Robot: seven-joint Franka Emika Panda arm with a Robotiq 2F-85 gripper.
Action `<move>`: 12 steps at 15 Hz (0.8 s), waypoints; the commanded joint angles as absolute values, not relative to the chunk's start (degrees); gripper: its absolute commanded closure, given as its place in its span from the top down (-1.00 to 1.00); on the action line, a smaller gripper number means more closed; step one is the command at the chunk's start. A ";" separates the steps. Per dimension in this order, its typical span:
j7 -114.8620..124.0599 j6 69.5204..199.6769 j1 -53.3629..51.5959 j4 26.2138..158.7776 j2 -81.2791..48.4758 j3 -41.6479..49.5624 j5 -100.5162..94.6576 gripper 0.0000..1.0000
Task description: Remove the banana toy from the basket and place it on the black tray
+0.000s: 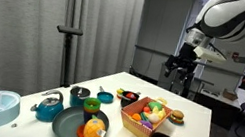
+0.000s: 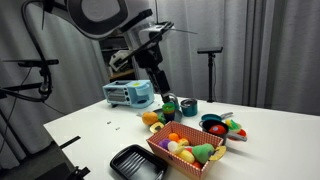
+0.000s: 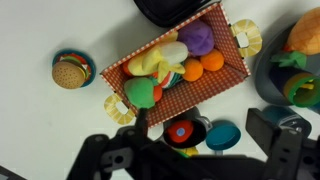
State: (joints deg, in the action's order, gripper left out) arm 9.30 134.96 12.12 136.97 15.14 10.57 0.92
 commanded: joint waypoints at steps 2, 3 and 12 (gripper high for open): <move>20.52 137.57 12.63 128.99 5.80 9.03 1.77 1.00; 23.89 138.76 12.70 128.00 3.66 8.81 1.36 1.00; 34.73 140.82 10.94 123.28 -12.01 11.08 1.10 1.00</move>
State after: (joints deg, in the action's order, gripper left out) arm 33.26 140.59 12.04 126.04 -7.32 9.85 0.91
